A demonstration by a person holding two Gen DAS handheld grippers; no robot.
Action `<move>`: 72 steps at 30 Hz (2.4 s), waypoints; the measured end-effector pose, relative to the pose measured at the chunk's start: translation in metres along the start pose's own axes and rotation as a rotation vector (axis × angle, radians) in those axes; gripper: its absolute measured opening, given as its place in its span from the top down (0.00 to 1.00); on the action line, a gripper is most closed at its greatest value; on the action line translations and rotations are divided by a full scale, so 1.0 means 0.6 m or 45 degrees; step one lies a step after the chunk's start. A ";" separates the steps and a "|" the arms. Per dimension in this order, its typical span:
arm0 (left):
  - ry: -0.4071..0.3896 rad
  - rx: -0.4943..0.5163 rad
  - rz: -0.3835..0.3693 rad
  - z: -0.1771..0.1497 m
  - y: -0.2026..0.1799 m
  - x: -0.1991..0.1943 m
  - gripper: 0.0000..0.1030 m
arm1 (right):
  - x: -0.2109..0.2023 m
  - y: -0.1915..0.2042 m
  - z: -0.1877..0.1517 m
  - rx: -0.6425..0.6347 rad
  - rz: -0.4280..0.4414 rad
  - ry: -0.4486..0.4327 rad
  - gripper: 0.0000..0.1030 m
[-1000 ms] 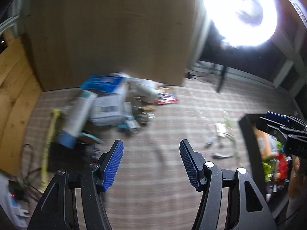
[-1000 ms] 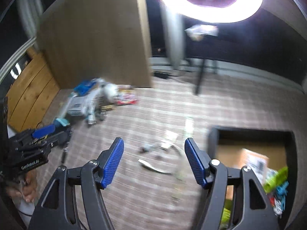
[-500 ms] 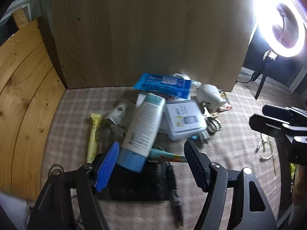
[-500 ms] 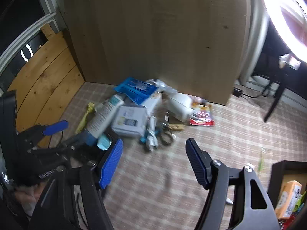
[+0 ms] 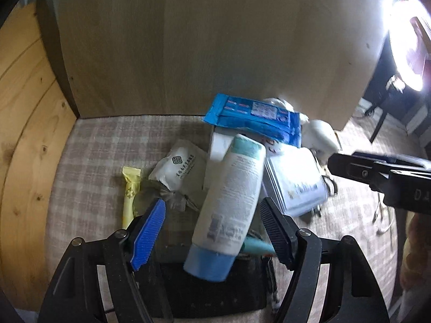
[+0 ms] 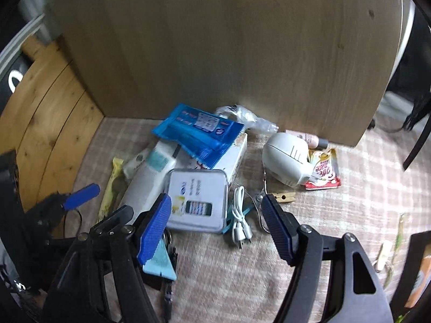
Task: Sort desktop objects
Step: 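Move both open tools back to the object pile, then grasp the clear plastic case with the right tool, then carry the clear plastic case over the black box and open the right tool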
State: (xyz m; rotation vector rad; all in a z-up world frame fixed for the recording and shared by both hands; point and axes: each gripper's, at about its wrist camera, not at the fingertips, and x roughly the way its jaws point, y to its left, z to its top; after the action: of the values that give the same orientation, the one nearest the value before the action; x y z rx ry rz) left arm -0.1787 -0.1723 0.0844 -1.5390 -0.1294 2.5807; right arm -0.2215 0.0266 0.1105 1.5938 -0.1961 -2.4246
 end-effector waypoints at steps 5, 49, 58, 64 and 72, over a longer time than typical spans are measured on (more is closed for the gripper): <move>-0.020 0.039 -0.109 0.008 -0.040 0.000 0.35 | 0.019 -0.041 0.005 0.130 0.084 0.033 0.34; 0.005 0.185 -0.192 -0.061 -0.270 -0.047 0.49 | -0.085 -0.099 -0.094 0.052 0.188 0.025 0.59; 0.005 0.311 -0.252 -0.103 -0.416 -0.072 0.49 | -0.160 -0.201 -0.154 0.147 0.140 -0.046 0.59; 0.013 0.404 -0.333 -0.134 -0.544 -0.082 0.49 | -0.226 -0.306 -0.206 0.242 0.068 -0.089 0.59; 0.037 0.541 -0.454 -0.183 -0.717 -0.089 0.49 | -0.317 -0.457 -0.292 0.387 -0.032 -0.143 0.59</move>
State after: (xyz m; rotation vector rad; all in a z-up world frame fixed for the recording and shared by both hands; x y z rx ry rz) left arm -0.0264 0.2448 0.1396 -1.2645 0.1299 2.1347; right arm -0.0216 0.3445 0.1442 1.5820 -0.5937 -2.6048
